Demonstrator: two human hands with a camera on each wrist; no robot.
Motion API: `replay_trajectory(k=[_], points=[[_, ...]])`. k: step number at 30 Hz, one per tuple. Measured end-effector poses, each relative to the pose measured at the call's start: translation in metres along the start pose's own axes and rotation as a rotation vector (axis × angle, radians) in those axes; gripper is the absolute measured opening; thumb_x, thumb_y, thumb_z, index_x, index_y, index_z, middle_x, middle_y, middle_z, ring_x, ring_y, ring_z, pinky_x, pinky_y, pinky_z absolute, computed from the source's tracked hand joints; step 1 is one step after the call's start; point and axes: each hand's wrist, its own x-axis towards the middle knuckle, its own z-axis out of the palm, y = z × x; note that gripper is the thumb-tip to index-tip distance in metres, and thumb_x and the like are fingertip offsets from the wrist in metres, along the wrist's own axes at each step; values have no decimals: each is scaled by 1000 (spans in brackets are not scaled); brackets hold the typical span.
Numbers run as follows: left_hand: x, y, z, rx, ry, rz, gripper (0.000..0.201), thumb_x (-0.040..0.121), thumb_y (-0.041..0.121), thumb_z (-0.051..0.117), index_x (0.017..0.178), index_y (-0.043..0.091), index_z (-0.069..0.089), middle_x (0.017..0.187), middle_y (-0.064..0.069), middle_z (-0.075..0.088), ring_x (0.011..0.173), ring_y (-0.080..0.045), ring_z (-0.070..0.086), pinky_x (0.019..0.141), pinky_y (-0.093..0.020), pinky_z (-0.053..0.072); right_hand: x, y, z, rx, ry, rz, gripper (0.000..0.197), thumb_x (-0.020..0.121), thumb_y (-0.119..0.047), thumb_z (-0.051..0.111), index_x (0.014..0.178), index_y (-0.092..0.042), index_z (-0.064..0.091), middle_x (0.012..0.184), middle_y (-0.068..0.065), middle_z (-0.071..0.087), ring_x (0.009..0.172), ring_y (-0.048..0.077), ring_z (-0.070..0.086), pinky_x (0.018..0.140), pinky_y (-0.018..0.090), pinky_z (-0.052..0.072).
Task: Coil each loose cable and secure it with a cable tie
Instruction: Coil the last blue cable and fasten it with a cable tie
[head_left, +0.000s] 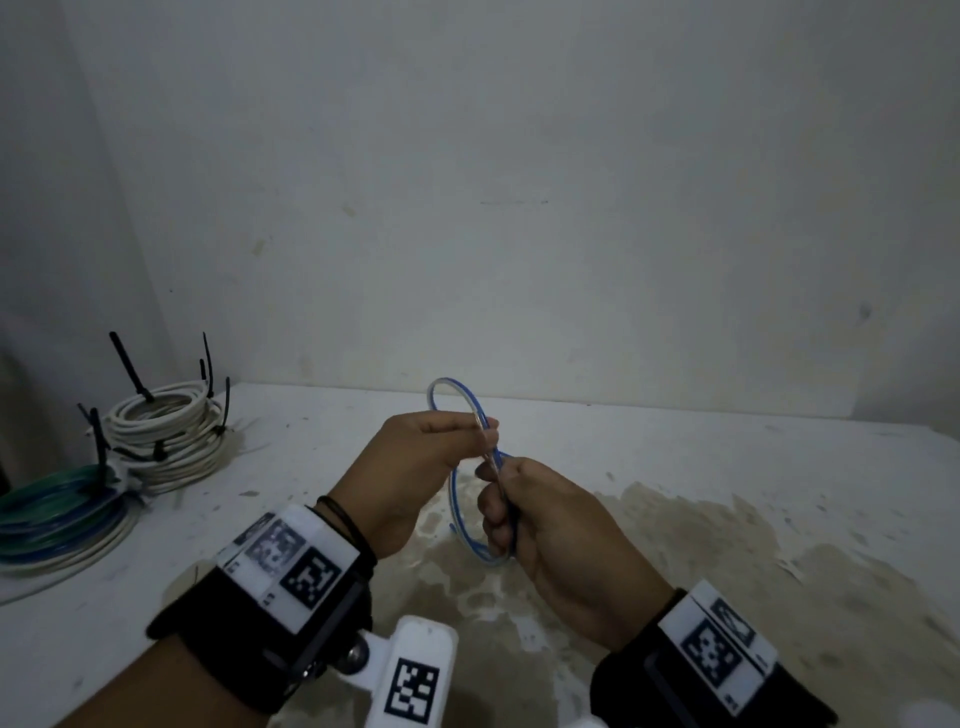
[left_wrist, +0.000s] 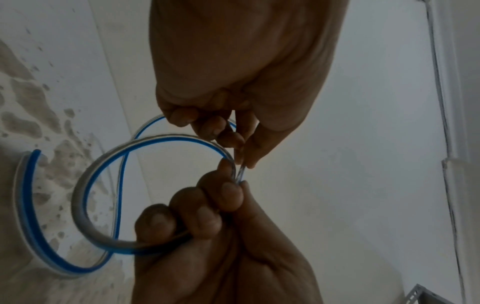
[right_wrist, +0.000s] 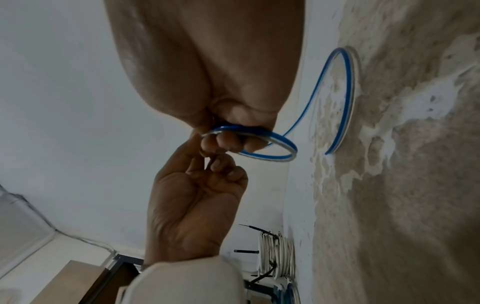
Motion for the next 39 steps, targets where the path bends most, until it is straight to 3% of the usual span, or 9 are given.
replay_trajectory(k=[7,11,15,19,22,26,30,34,39], points=[[1,2,5,52,1,57,17,84,8,67,99,-1,65,84,-7,60,67,-2,59,54,-7,42,-1,-7,-5,17,-25,-49,25,102,-12,32,94,-3,54,63,3,61,48,14,51,50,25,44],[12,1,-1,277,122,291,30,88,10,62,109,28,51,124,5,51,112,-9,49,84,-16,40,-2,-12,-12,-39,11,-66,27,101,-11,33,93,-5,58,58,-2,51,44,10,35,49,27,34],[19,1,-3,486,-139,474,29,85,26,45,102,46,58,124,19,58,121,5,46,111,-28,30,-6,-29,-21,32,15,-79,29,101,-12,33,97,0,60,54,-2,43,44,10,29,47,25,29],[28,-1,10,550,-114,665,31,95,35,39,92,19,66,86,7,66,85,-6,60,82,-31,48,-14,-58,-32,101,10,-76,25,99,-12,34,90,-3,56,54,-2,40,45,10,33,48,24,30],[37,-4,14,604,-21,720,21,99,30,39,94,21,57,77,6,60,72,-6,56,64,-20,43,-23,-87,-45,235,-7,-107,21,95,-13,37,86,-6,55,55,-2,47,49,13,48,50,25,43],[40,-11,17,629,4,706,19,98,15,44,110,30,42,79,9,57,70,-3,61,62,-17,46,-34,-123,-65,331,-1,-147,23,91,-14,41,82,-5,60,64,2,62,56,14,63,51,25,54],[37,-11,22,897,-176,944,31,86,13,31,95,26,57,93,5,54,69,-5,57,62,-24,48,-37,-148,-80,382,59,-173,12,84,-10,45,86,-5,56,66,-1,60,42,4,49,43,20,46],[34,-4,25,1241,-253,991,23,65,-2,65,82,13,69,93,-1,60,64,-19,60,50,-19,43,-34,-160,-89,382,39,-192,18,71,-8,57,87,-6,50,59,-6,43,38,4,32,40,17,35],[36,-1,11,1457,-292,1155,21,60,26,86,70,22,68,132,-13,52,124,-28,42,98,-39,37,-26,-160,-99,359,82,-157,10,78,-11,48,86,-5,51,57,-6,42,38,4,30,40,17,34]])
